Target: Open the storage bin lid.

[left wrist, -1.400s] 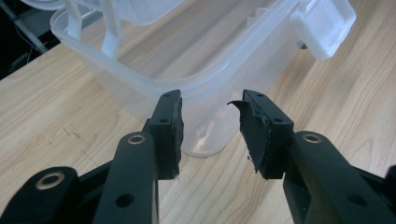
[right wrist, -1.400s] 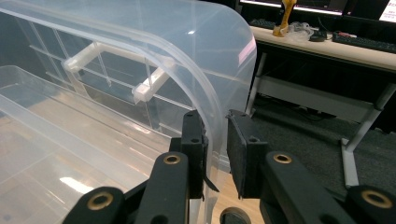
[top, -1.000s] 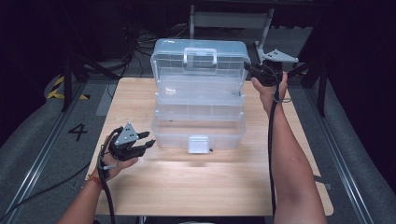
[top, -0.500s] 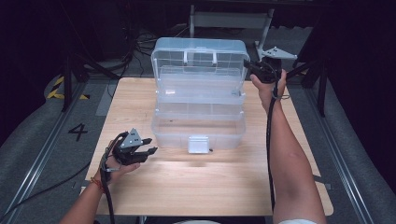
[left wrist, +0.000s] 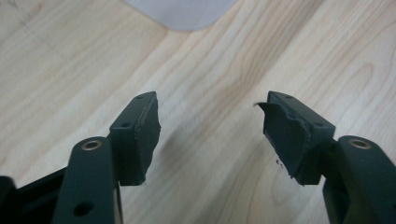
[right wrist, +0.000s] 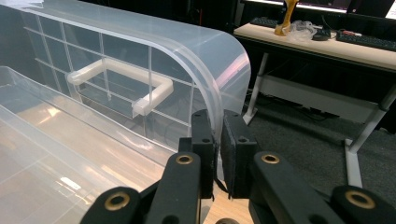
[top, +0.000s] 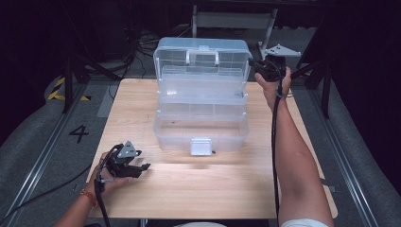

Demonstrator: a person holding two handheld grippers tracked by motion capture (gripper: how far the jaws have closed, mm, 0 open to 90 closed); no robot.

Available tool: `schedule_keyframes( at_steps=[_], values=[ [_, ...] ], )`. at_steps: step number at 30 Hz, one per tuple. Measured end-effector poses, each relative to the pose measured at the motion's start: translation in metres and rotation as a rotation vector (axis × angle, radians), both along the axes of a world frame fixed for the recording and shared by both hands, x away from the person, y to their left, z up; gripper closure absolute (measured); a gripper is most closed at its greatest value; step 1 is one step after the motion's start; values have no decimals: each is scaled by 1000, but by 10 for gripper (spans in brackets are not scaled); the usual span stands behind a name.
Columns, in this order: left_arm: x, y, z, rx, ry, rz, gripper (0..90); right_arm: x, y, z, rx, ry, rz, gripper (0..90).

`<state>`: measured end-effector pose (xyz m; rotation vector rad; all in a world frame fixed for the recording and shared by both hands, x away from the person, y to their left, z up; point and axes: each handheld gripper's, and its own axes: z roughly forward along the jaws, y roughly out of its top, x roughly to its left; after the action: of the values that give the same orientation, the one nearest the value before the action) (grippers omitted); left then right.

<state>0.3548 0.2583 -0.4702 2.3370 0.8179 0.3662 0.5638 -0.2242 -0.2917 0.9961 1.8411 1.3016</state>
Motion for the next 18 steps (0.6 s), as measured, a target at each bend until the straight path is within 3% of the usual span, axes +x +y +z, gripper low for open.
schedule_keyframes(
  at_steps=[4, 9, 10, 18],
  values=[
    [-7, 8, -2, -9, 5, 17, 318, 3, 1, 1, 2, 5, -5, 853],
    [-11, 14, -9, -91, 21, 39, 276, 9, 2, 2, -6, 15, -11, 852],
    [-11, 14, -10, -91, 2, 37, 261, 11, 3, 2, -7, 18, -11, 851],
    [-11, 13, -12, -96, 10, 41, 205, 19, 2, 1, 10, 30, -14, 851]
  ],
)
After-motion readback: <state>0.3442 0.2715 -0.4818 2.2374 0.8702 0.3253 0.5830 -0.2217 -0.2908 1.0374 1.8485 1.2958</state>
